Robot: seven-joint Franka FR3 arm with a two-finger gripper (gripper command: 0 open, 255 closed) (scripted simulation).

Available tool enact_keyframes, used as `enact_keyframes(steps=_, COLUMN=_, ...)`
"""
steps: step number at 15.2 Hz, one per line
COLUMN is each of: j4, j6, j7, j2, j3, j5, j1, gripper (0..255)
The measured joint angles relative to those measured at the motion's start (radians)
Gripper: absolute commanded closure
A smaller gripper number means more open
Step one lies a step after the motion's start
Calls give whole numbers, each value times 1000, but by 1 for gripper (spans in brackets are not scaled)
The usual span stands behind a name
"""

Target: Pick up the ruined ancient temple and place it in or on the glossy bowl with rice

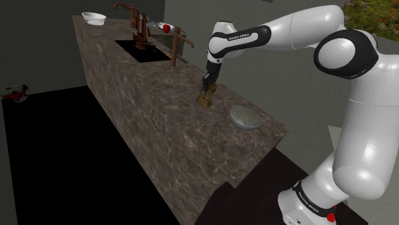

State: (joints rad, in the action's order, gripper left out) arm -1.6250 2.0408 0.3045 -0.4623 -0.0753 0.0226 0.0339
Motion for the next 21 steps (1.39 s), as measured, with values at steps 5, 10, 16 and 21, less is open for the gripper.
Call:
enact_keyframes(steps=5, j4=29, j6=-53, j7=0, j2=24, j3=-1, j5=-2, j1=0, gripper=255)
enact_keyframes(steps=10, j4=73, j6=-114, j7=-2, j2=41, j3=-2, j5=-3, j1=1, gripper=255)
enact_keyframes(steps=16, j4=134, j6=-189, j7=-1, j2=55, j3=-3, j5=-5, j1=0, gripper=255)
enact_keyframes(steps=21, j4=187, j6=-252, j7=-3, j2=65, j3=-3, j5=-6, j1=1, gripper=255)
